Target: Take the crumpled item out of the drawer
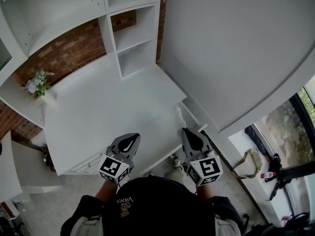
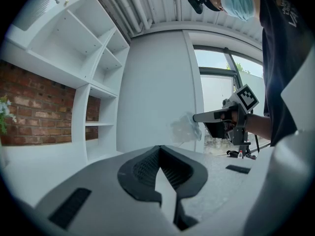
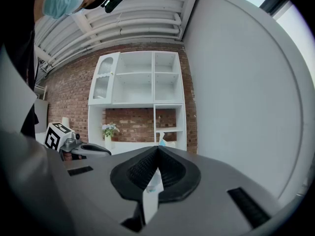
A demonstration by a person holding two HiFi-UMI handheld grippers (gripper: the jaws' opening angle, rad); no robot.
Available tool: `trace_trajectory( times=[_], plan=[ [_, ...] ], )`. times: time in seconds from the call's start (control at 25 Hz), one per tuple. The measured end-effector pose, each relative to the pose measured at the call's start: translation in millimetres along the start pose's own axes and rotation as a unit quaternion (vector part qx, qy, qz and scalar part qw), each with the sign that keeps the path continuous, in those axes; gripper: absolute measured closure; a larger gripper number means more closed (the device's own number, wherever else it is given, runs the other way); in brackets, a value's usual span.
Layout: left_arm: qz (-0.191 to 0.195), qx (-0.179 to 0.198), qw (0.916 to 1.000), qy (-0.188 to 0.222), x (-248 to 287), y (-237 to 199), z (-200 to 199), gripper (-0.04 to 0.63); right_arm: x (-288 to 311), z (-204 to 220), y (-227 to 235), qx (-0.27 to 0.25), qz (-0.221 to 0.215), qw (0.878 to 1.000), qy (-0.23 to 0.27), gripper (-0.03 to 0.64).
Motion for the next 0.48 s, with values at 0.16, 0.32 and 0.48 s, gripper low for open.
trace_trajectory(
  times=[0.16, 0.32, 0.48],
  plan=[
    [-0.001, -0.004, 1.0, 0.001, -4.1, -0.5, 3.4, 0.589, -0.6, 2.1, -3.8, 0.001, 0.0, 1.0, -0.002, 0.617],
    [-0.001, -0.006, 1.0, 0.0, -5.9, -0.1, 4.7, 0.589, -1.1, 3.6, -5.2, 0.001, 0.001, 1.0, -0.006, 0.617],
    [-0.002, -0.005, 1.0, 0.0, -7.1, 0.7, 4.5, 0.589, -2.3, 6.5, -6.1, 0.002, 0.001, 1.0, -0.009, 0.617]
  ],
)
Point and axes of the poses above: the fingertips, and each gripper's own axes: x forward along the fingers, y to its right, z out of its underside, the point moved 6 cm from there along -x, backward along the fingers, and after that the axes turned 4 degrees about z, right-handed, at the moved point
